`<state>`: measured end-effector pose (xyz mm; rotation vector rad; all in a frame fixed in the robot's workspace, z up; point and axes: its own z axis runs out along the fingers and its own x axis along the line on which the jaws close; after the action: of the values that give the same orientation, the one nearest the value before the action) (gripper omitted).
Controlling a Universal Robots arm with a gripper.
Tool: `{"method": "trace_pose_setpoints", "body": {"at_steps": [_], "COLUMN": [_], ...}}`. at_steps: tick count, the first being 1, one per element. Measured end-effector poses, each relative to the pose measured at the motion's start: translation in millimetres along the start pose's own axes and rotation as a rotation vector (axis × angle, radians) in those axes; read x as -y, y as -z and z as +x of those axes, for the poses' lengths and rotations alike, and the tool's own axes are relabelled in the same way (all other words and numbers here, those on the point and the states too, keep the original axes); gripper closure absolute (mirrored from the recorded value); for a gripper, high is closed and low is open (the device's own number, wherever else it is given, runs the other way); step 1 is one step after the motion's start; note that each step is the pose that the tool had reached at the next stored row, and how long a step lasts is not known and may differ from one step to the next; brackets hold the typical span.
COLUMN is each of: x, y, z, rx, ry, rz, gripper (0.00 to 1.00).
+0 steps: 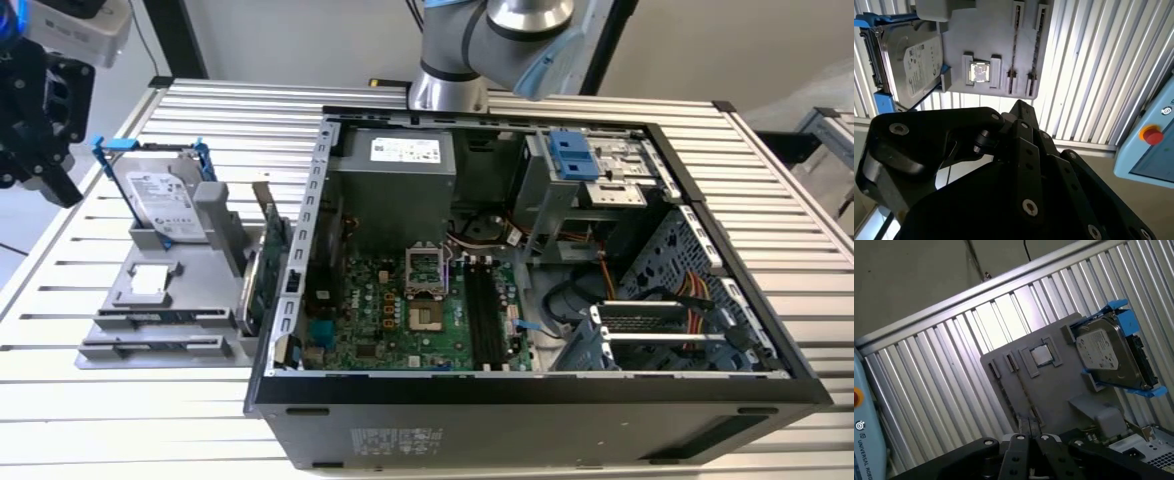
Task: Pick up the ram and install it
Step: 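Pick up the ram and move it above insertion slot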
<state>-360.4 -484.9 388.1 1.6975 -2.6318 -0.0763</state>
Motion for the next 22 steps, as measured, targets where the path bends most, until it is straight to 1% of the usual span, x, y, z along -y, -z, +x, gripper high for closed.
{"method": "trace_pose_setpoints", "body": {"at_steps": [7, 12, 17, 22], "x": [0.0, 0.0, 0.0, 0.0], "y": [0.1, 0.1, 0.1, 0.1], "z": [0.0, 0.0, 0.0, 0.0], "rx": [-0.0008, -0.0024, -0.0043, -0.0069], "ry": [0.044, 0.085, 0.138, 0.202], "rz": [0.0034, 0.0053, 0.0053, 0.0042], "gripper": [1.00, 1.00, 1.00, 1.00]}}
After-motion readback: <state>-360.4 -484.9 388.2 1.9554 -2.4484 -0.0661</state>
